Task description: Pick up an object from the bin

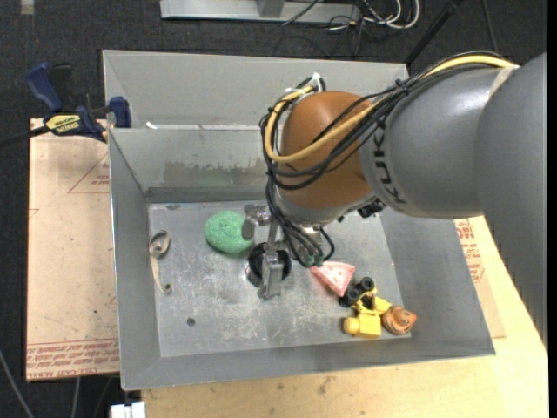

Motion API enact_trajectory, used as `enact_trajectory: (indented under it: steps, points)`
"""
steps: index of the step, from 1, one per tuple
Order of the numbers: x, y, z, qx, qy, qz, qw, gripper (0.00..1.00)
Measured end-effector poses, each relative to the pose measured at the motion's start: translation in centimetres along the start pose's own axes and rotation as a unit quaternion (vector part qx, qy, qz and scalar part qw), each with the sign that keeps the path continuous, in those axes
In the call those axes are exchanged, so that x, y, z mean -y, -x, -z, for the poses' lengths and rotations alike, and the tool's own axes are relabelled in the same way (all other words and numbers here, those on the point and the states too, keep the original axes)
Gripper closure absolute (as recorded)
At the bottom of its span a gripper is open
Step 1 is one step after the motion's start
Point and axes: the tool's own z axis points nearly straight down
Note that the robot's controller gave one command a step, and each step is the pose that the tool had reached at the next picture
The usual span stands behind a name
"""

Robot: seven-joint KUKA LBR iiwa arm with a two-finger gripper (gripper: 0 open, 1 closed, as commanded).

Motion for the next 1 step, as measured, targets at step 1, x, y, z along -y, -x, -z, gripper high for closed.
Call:
enact_trajectory:
  steps: [1]
  points:
    - [-0.50, 0.39, -1.95, -0.0038, 0.001, -0.003, 1.0000, 0.00]
